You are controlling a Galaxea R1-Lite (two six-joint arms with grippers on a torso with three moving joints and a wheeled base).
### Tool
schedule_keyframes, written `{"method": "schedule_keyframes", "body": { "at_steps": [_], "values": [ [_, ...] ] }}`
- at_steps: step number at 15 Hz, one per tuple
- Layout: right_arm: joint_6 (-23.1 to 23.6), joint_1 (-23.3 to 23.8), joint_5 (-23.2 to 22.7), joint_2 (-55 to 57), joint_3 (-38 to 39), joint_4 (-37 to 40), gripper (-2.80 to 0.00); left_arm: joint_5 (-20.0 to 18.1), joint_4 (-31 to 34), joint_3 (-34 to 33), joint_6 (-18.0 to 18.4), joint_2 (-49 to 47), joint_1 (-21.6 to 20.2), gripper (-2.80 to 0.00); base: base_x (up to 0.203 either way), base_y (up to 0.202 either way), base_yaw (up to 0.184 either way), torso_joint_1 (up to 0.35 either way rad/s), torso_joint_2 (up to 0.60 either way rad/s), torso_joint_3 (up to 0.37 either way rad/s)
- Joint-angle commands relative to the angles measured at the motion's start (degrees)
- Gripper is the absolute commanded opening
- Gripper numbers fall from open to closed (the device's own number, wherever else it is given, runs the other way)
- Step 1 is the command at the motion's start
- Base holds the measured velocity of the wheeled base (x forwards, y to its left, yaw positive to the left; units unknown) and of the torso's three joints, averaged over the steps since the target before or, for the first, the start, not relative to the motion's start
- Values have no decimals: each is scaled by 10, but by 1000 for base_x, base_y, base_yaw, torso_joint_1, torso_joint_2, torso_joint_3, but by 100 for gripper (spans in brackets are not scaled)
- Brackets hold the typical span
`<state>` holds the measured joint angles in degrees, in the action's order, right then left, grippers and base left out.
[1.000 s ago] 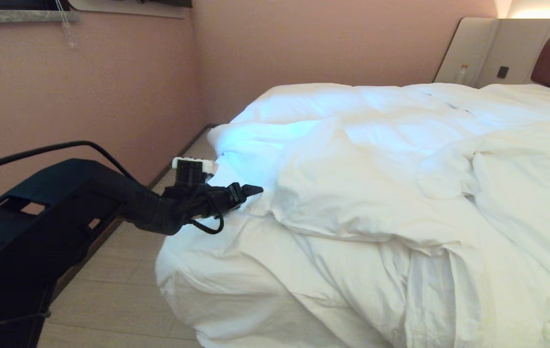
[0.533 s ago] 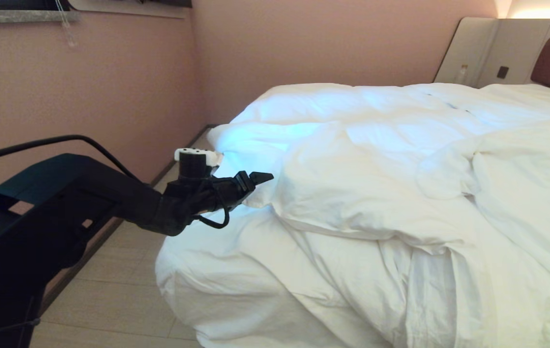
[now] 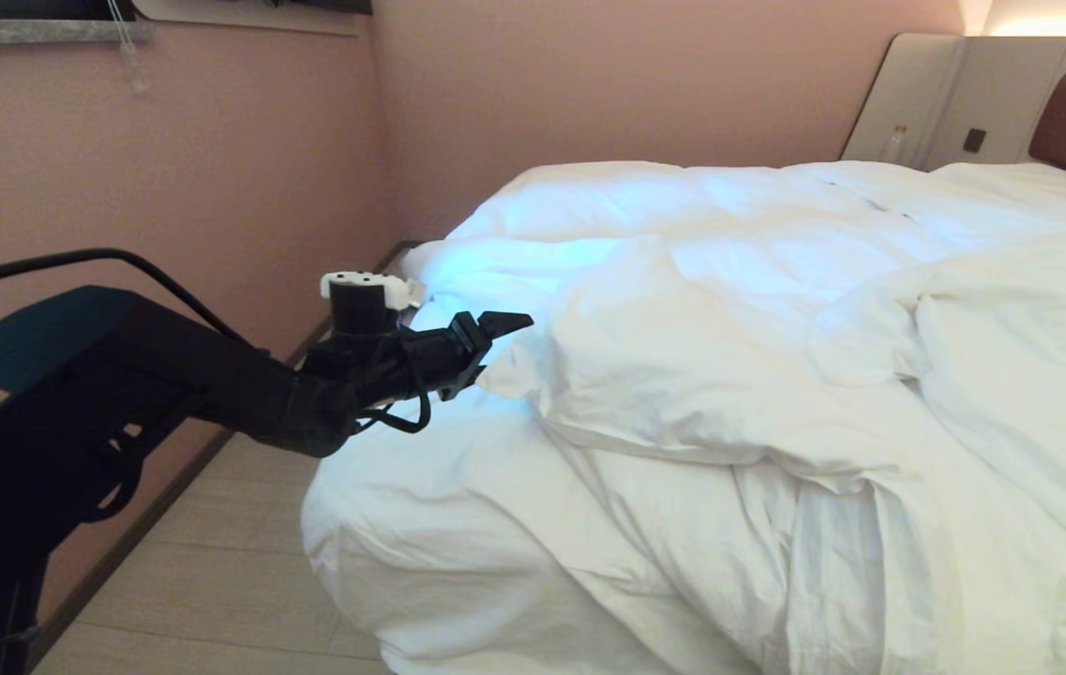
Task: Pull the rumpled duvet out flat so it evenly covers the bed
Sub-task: Hold the folded corner of the quilt
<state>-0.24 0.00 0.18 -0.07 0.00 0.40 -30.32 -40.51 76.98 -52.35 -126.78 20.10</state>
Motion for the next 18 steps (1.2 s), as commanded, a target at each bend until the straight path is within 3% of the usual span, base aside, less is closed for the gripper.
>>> {"method": "schedule_keyframes", "body": {
  "at_steps": [1,5,18],
  "values": [
    [0,0,0,1,0,-1,-280,-1,-1,1,-1,-7,1,0,0,0,0,0,0,0],
    [0,0,0,1,0,-1,-280,5,8,6,25,-55,3,0,0,0,0,0,0,0],
    [-1,0,0,1,0,-1,-280,5,3,19,16,-48,21,0,0,0,0,0,0,0]
  ]
}}
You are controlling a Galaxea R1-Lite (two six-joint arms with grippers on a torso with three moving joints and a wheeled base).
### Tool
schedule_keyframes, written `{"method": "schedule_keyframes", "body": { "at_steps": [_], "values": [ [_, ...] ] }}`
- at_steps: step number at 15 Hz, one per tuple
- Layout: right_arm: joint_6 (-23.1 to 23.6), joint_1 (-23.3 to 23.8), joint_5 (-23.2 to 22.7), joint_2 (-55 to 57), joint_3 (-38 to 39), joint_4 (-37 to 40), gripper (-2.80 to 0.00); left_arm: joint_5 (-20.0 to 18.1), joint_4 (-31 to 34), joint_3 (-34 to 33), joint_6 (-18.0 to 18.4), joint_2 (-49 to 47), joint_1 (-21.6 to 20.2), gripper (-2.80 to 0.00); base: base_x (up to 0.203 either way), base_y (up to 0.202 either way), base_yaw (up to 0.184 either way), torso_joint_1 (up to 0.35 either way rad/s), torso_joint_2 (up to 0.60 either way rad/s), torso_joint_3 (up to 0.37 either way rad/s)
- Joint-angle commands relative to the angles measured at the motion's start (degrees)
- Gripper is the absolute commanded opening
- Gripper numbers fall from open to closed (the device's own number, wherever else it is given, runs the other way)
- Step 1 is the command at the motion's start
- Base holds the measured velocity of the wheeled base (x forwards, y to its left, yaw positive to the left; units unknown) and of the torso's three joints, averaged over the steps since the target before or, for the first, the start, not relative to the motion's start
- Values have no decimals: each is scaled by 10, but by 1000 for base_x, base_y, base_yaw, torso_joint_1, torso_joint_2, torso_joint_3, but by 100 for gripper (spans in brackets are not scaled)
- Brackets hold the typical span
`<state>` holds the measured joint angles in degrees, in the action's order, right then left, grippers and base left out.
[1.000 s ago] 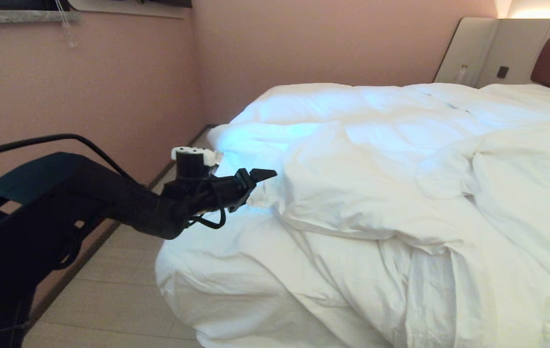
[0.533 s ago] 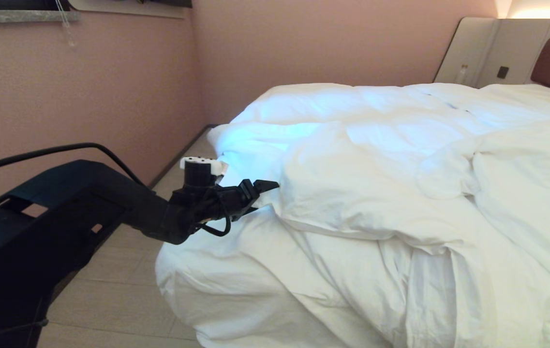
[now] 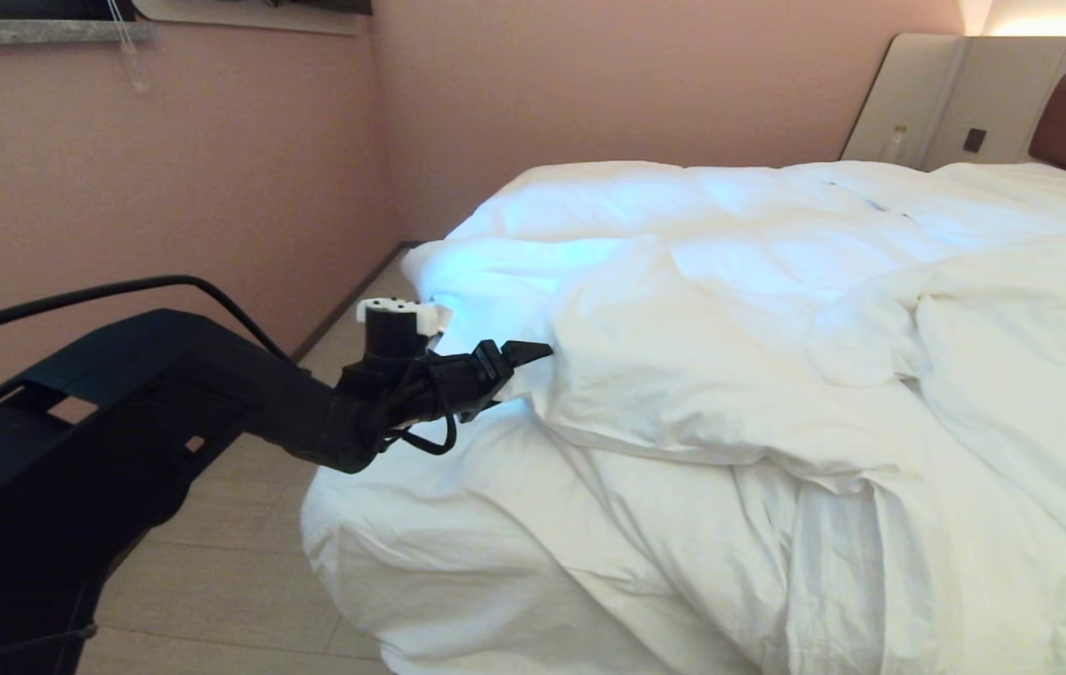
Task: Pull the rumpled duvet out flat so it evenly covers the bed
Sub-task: Hold the folded corner of the quilt
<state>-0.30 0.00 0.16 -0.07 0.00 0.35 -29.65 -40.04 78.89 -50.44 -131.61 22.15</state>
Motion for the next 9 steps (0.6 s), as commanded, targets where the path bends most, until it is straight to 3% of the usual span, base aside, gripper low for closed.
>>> {"method": "schedule_keyframes", "body": {
  "at_steps": [1,9],
  "values": [
    [0,0,0,1,0,0,-280,-1,-2,6,-3,-1,5,0,0,0,0,0,0,0],
    [0,0,0,1,0,0,-280,0,-1,20,-4,-13,25,0,0,0,0,0,0,0]
  ]
}}
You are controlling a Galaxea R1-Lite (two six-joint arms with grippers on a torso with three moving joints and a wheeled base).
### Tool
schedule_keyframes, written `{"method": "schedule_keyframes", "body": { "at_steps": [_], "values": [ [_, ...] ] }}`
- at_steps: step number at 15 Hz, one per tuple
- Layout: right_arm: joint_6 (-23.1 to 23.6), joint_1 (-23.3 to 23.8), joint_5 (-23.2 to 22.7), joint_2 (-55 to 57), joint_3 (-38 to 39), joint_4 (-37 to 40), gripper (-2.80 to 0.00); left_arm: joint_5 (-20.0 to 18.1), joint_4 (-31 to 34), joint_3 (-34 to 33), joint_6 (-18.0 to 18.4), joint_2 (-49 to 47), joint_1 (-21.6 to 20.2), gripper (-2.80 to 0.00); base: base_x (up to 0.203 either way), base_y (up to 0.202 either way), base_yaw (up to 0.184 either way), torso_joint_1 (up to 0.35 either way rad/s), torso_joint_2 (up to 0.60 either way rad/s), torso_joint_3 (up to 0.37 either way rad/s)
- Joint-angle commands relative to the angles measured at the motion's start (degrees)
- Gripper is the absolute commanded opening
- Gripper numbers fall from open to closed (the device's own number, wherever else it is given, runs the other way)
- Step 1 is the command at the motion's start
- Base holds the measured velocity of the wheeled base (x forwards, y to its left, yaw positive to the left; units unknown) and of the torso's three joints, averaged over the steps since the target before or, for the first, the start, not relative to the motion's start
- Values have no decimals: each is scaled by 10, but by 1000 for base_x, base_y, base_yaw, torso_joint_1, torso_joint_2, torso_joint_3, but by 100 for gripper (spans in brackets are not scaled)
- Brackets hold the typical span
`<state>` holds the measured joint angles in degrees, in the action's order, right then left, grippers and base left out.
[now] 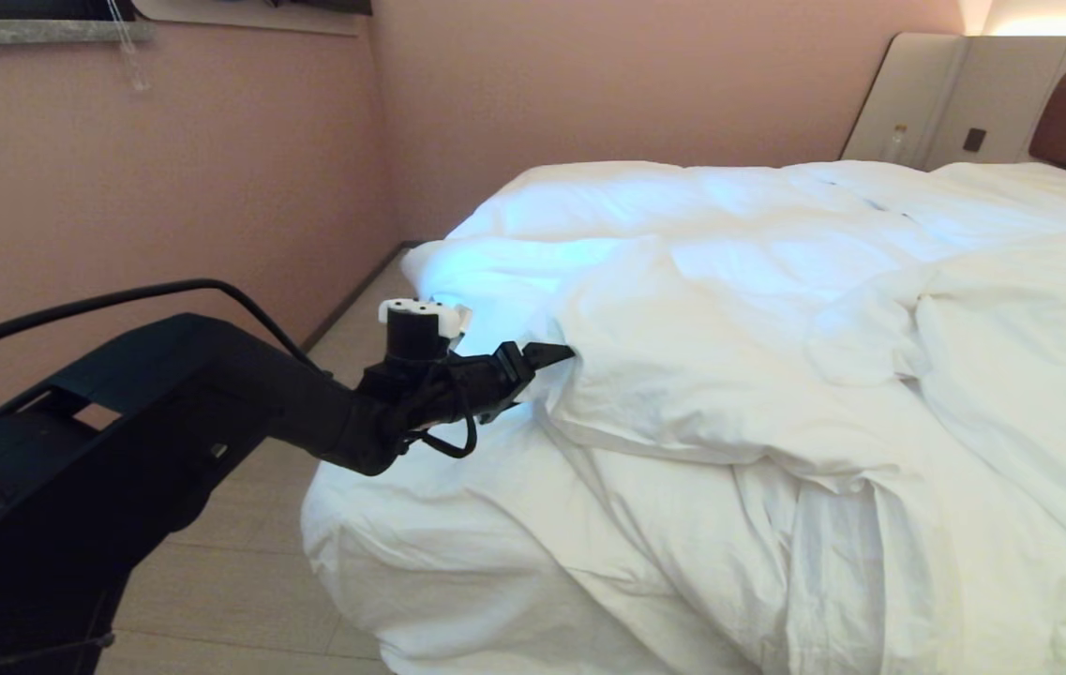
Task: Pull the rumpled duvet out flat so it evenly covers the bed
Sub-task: Hold the folded corner of the quilt, then flatten the corners of the folded blanket
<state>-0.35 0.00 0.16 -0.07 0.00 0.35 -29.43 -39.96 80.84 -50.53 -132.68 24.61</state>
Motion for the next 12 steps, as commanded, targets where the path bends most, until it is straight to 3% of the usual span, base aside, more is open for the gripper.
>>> {"method": "schedule_keyframes", "body": {
  "at_steps": [1,2,12],
  "values": [
    [0,0,0,1,0,0,-280,-1,-2,0,-3,-2,1,-50,0,0,0,0,0,0],
    [0,0,0,1,0,0,-280,-1,-2,-1,-3,-2,0,-280,0,0,0,0,0,0],
    [0,0,0,1,0,1,-280,8,-2,-2,-2,-5,-1,-280,0,0,0,0,0,0]
  ]
}}
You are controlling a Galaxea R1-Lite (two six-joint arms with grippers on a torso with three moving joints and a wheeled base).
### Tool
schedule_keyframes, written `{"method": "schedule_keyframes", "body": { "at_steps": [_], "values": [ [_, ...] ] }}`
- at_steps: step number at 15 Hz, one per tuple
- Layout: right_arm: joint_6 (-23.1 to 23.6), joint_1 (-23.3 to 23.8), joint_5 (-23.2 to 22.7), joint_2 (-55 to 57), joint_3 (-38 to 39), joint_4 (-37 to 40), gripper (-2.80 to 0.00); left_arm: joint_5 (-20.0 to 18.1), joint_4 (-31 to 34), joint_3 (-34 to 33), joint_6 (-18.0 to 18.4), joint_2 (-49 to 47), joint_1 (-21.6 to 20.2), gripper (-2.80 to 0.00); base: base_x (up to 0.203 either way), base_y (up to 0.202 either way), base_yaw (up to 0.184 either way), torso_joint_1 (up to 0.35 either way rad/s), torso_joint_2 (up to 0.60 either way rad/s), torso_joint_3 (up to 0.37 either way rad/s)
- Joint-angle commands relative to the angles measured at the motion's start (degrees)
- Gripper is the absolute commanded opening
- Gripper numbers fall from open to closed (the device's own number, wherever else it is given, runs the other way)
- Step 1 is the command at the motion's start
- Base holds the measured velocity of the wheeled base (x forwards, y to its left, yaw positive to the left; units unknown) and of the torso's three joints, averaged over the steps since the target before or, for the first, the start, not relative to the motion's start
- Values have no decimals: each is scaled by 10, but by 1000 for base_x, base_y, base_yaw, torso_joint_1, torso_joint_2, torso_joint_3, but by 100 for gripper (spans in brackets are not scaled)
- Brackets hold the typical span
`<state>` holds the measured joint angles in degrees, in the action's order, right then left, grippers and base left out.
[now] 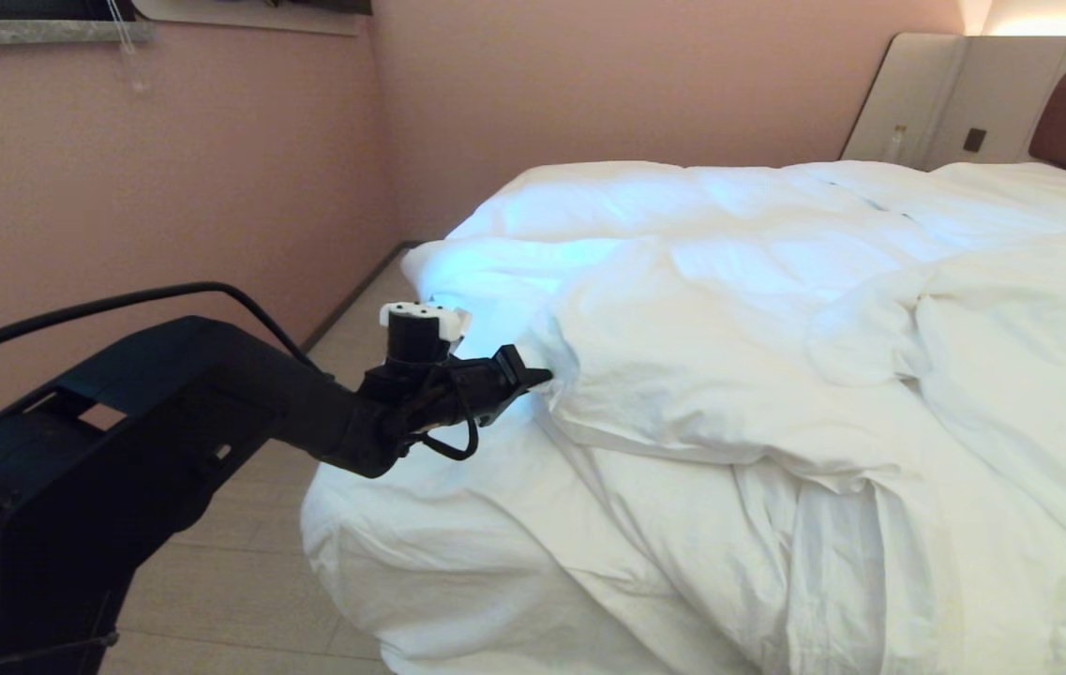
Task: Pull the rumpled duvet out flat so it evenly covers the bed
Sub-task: Flatten the corners of the folded blanket
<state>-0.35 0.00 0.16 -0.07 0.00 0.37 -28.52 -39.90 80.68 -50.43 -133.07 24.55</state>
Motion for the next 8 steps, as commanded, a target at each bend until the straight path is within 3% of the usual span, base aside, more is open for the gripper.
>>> {"method": "schedule_keyframes", "body": {
  "at_steps": [1,8],
  "values": [
    [0,0,0,1,0,0,-280,0,-3,-1,-3,0,-2,-280,0,0,0,0,0,0],
    [0,0,0,1,0,0,-280,16,6,-44,3,33,-27,-280,0,0,0,0,0,0]
  ]
}}
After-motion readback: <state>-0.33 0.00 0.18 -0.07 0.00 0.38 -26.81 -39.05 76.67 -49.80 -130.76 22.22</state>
